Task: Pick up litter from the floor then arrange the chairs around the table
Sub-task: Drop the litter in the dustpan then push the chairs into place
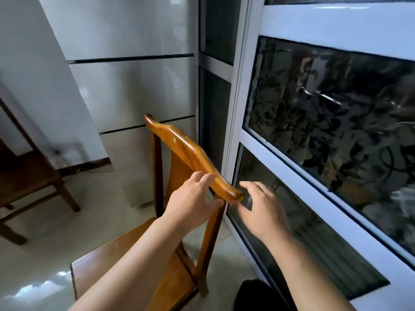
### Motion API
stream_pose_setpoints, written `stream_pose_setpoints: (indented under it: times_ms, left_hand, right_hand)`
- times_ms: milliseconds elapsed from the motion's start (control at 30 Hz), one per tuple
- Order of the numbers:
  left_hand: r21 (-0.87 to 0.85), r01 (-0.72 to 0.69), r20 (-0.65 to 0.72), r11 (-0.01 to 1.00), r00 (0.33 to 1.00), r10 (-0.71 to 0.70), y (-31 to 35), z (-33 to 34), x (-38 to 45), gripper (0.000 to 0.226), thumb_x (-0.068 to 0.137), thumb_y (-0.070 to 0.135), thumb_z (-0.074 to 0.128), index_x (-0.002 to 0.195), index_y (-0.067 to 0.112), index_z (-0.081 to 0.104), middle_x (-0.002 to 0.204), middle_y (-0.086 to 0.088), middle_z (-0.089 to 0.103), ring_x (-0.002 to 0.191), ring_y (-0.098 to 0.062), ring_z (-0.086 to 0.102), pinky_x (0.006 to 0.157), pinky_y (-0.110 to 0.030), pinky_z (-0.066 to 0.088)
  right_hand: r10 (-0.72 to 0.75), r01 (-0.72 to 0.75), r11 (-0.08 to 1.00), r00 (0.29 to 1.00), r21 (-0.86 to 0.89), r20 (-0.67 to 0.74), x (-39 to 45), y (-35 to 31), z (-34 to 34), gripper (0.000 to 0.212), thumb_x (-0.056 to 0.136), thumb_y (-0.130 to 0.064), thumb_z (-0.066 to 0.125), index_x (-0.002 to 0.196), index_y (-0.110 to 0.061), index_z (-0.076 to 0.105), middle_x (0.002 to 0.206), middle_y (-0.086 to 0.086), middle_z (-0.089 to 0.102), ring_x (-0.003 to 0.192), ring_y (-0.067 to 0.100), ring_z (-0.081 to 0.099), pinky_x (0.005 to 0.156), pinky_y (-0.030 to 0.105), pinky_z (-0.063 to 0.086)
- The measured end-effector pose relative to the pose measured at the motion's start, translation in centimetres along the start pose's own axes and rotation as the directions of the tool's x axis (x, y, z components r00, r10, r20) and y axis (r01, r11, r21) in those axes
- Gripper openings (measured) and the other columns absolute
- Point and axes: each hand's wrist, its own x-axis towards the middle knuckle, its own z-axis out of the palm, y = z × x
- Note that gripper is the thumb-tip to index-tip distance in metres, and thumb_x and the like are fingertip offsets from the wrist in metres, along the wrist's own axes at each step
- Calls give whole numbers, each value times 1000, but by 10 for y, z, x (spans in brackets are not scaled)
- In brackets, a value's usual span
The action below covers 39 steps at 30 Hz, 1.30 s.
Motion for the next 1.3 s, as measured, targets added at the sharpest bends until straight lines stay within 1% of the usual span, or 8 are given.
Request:
stream_pose_setpoints:
  times_ms: [100,200,333,433,533,733,1067,1300]
  left_hand:
    - [-32,74,-36,997,997,-75,10,13,22,58,88,46,54,139,28,34,145,4,38,118,-15,54,77,-18,46]
    - [-68,255,-69,965,963,-259,19,28,43,65,85,55,50,138,23,31,141,0,41,102,-13,61,65,-13,46]
    - [-41,541,-5,840,841,-542,28,51,63,91,73,67,57,140,27,9,133,-9,45,91,-21,64,57,-24,49]
    - [-119,684,68,720,729,-681,34,61,72,94,76,54,60,142,18,4,113,-6,60,81,-19,63,61,-27,50]
    - [-165,688,45,707,721,-691,43,61,78,93,80,38,62,144,11,-1,102,-8,64,77,-19,61,62,-28,50]
    - [-174,709,82,683,702,-707,48,55,58,109,78,35,66,144,17,-19,108,-6,62,87,-17,63,76,-31,56]
    - [-294,777,94,557,604,-792,15,12,-44,105,58,31,62,127,71,-5,99,8,65,84,-16,66,79,-37,56]
    - [-145,806,10,574,582,-813,-5,-44,-134,90,72,27,66,108,84,7,102,20,57,93,-7,57,81,-28,52]
  right_hand:
    - [-52,50,998,997,39,50,24,22,-6,51,81,-39,63,126,-20,50,126,-1,56,117,16,51,93,31,47]
    - [-72,66,995,994,76,78,42,44,-14,48,83,-41,60,126,-21,51,127,-3,56,117,13,50,93,27,45]
    - [-94,84,993,989,87,118,62,67,-17,46,84,-37,60,125,-19,52,126,-2,56,116,15,51,92,27,44]
    - [-134,119,987,981,107,143,74,75,-13,46,83,-36,62,125,-18,53,125,-1,58,116,15,51,94,28,46]
    - [-173,151,979,971,134,167,84,74,-7,46,84,-35,61,126,-19,52,126,-2,57,119,15,50,95,28,44]
    - [-256,218,959,941,180,221,97,57,12,46,85,-35,60,127,-21,50,129,-3,55,120,14,48,96,26,42]
    - [-512,434,853,804,291,303,85,-7,54,58,80,-28,66,133,-24,42,132,-5,49,125,12,41,102,23,34]
    - [-655,495,749,653,440,380,55,-65,85,96,71,-44,72,141,-45,6,157,-1,5,144,19,6,115,39,18]
